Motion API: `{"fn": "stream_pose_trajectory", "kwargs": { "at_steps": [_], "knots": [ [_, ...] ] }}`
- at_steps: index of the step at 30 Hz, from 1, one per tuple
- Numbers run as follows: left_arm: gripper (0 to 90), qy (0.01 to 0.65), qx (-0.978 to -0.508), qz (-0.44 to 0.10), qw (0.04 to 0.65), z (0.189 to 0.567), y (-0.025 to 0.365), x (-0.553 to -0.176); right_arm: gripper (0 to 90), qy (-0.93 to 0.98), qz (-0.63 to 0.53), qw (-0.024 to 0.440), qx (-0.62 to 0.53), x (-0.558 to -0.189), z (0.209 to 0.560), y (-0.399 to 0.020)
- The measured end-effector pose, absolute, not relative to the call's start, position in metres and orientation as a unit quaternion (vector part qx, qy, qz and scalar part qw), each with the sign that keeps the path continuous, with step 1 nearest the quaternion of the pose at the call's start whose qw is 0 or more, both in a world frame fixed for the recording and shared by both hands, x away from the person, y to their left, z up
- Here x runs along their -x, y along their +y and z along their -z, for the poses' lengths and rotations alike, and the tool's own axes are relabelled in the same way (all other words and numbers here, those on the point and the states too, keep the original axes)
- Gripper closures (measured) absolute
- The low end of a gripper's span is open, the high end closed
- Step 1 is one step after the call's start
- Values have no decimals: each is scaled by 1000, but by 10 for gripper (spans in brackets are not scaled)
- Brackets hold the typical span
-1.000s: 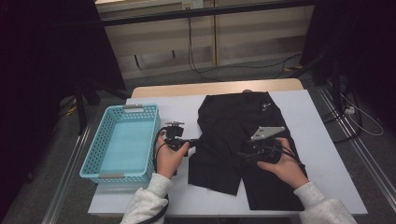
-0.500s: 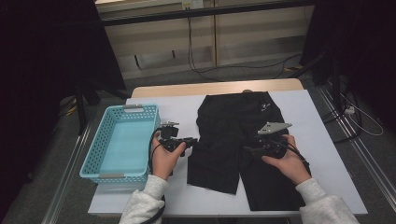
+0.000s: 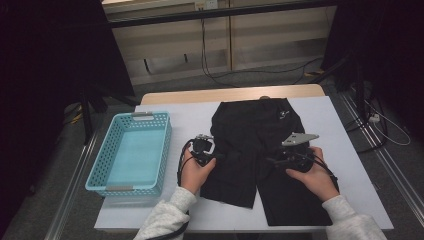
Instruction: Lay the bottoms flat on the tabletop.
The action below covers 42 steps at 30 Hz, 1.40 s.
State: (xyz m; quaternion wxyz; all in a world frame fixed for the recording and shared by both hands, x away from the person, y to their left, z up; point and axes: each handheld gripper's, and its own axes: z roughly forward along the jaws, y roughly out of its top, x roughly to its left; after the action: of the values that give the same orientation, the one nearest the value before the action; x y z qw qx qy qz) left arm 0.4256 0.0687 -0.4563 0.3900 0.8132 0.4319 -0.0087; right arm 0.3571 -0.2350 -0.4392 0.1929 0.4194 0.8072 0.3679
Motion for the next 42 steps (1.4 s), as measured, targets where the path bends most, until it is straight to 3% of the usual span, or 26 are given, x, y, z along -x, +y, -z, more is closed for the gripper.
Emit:
{"fn": "stream_pose_trajectory", "kwargs": {
  "at_steps": [9,20,34,39,42],
  "knots": [
    [900,461,-770,37,438,435,94,-435,372,779,-359,221,-465,-355,437,-267],
    [900,488,-752,15,442,432,119,-442,383,743,-326,247,-529,-362,442,-302],
    [900,503,-749,-28,430,429,126,-451,565,723,-295,223,-583,-360,456,-327],
    [900,508,-749,-23,424,433,127,-453,490,733,-300,229,-566,-359,455,-325],
    [828,499,-755,-32,423,432,124,-452,443,742,-304,237,-549,-358,451,-317]
  ]
}}
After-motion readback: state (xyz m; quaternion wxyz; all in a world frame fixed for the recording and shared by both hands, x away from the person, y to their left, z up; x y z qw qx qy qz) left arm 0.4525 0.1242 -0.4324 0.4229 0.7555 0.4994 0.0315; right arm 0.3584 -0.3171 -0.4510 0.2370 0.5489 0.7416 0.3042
